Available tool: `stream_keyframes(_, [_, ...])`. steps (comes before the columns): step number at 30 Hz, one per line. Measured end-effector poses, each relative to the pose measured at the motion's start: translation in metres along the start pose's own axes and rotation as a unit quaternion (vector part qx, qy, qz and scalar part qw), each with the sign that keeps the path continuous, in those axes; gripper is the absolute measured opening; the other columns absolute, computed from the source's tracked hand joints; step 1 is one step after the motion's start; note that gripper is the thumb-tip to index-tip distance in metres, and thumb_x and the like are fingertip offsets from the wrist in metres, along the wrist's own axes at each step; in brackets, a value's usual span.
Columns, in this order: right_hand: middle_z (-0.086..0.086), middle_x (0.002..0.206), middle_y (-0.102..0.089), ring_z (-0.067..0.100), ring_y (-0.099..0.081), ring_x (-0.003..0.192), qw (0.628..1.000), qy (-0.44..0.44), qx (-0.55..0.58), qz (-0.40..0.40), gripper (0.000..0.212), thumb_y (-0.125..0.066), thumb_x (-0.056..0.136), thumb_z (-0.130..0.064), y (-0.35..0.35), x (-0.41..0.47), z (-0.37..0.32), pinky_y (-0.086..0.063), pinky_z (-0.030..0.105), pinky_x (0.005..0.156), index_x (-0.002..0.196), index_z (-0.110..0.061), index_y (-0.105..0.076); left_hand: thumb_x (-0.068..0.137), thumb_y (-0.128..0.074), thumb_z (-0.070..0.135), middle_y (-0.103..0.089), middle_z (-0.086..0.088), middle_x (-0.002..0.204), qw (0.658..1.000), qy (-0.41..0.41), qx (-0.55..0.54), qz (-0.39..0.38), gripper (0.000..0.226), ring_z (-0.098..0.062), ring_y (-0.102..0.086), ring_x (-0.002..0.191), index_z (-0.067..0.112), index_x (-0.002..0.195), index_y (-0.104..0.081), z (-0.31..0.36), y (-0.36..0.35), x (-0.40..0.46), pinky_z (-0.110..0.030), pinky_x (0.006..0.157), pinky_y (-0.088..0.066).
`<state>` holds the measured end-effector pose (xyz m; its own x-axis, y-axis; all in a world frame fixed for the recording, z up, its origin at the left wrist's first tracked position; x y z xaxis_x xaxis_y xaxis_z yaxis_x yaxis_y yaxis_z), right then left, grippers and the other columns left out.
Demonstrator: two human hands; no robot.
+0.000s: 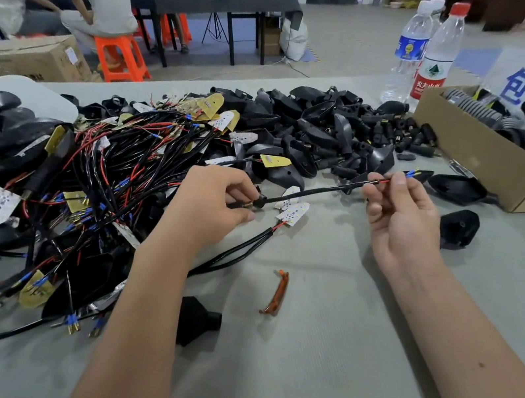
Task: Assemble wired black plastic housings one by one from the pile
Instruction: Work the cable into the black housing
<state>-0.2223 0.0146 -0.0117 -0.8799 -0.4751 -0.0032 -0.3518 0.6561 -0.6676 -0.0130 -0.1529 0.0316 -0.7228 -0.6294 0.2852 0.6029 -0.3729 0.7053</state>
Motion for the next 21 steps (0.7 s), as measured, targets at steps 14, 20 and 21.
stream_keyframes(14, [0.012, 0.089, -0.077, 0.013, -0.071, 0.067, 0.999, -0.029, 0.022, -0.001, 0.021, -0.052, 0.108, -0.016, 0.003, 0.002, 0.000, -0.052, 0.015, 0.053, 0.090, -0.009, -0.061, 0.079, -0.087, 0.013, -0.071, 0.005, 0.072, 0.997, -0.002, -0.079, 0.006, 0.013, -0.003, -0.060, 0.064, 0.021, 0.084, -0.078, -0.004, -0.012, -0.002, -0.017, 0.063, -0.050])
stream_keyframes(20, [0.002, 0.071, -0.069, 0.011, -0.068, 0.062, 0.999, -0.026, 0.025, 0.021, 0.022, -0.056, 0.105, -0.014, 0.005, 0.003, 0.000, -0.050, 0.015, 0.052, 0.084, -0.013, -0.060, 0.082, -0.082, 0.011, -0.069, 0.006, 0.070, 0.998, -0.021, -0.064, 0.021, 0.015, -0.006, -0.049, 0.060, 0.024, 0.079, -0.074, -0.009, -0.016, -0.002, -0.020, 0.059, -0.043])
stream_keyframes(21, [0.001, 0.070, -0.069, 0.011, -0.068, 0.061, 0.999, -0.025, 0.025, 0.024, 0.022, -0.056, 0.105, -0.013, 0.005, 0.003, 0.000, -0.051, 0.015, 0.052, 0.084, -0.013, -0.061, 0.083, -0.081, 0.012, -0.067, 0.009, 0.071, 0.998, -0.023, -0.060, 0.023, 0.017, -0.005, -0.048, 0.060, 0.025, 0.078, -0.072, -0.009, -0.016, -0.002, -0.020, 0.059, -0.042])
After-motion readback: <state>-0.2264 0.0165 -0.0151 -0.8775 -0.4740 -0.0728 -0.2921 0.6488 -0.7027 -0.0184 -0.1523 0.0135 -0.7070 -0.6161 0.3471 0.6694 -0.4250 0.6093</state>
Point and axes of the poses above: each hand's wrist, its own x-axis towards the middle knuckle, its own y-axis out of the back of the hand, z = x × y, the point moved 5 cm from there along x, towards the middle knuckle
